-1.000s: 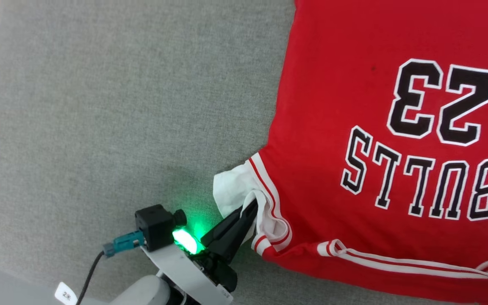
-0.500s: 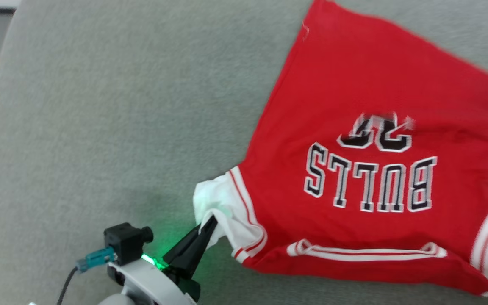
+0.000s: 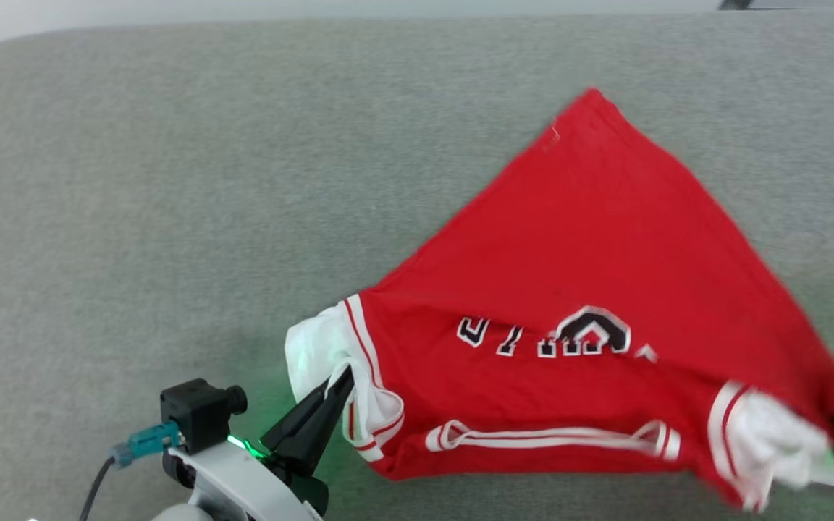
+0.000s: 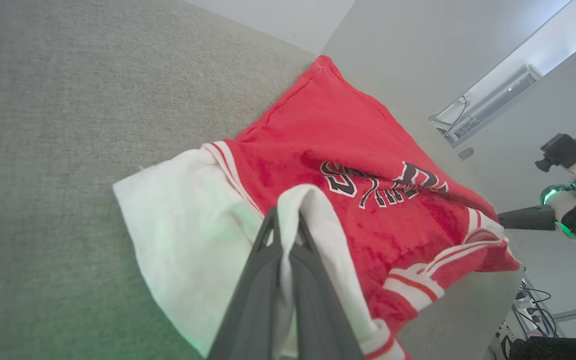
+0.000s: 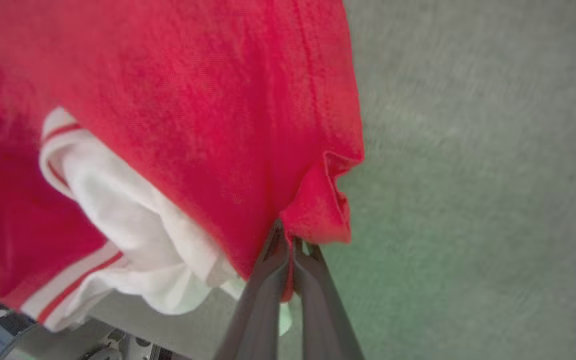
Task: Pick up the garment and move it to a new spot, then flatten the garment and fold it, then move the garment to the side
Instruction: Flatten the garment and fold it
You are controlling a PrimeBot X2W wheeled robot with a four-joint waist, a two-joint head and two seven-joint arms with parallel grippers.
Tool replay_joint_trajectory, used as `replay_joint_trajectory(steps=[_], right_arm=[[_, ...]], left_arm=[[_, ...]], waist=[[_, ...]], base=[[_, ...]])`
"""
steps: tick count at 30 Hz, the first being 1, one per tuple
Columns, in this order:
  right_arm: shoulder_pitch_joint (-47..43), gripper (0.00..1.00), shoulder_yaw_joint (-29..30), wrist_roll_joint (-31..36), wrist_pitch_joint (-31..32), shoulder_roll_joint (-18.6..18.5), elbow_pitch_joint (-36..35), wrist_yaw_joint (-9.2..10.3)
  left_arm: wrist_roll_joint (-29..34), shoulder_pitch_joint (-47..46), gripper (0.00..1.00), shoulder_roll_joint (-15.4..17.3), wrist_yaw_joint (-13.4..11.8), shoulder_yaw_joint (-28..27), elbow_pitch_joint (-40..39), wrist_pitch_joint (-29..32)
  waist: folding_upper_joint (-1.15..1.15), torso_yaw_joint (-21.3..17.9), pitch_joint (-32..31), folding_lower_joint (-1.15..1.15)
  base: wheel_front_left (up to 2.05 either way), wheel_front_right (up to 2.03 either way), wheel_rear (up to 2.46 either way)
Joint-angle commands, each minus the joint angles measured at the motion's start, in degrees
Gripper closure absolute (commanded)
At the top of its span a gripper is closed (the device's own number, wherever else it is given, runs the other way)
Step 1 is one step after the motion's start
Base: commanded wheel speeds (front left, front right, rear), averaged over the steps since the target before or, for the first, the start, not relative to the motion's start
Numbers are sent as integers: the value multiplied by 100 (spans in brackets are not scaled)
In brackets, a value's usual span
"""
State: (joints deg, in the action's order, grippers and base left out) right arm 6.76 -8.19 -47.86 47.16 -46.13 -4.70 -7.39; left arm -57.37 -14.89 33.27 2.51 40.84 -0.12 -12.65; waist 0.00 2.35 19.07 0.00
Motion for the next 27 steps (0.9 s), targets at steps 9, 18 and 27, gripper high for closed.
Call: replay_joint_trajectory(steps=[9,18,27], right_arm=[[-1332,100,77,194,342,657,-757,-17],[-1013,0,696,561,-34,811,-1128,-17],[390,0,887,860,-23,320,-1603,-18]], left_arm=[[33,21,100,54,-112,-16,-156,33],[38,-13,100,38,-140,14,-226,67],[177,-255,100,-166,-47,104,-249,36]], waist=[[0,-268,-90,0],[0,-215,-123,0],[0,86,207,0]], base=[[0,0,0],[0,0,0],[0,0,0]])
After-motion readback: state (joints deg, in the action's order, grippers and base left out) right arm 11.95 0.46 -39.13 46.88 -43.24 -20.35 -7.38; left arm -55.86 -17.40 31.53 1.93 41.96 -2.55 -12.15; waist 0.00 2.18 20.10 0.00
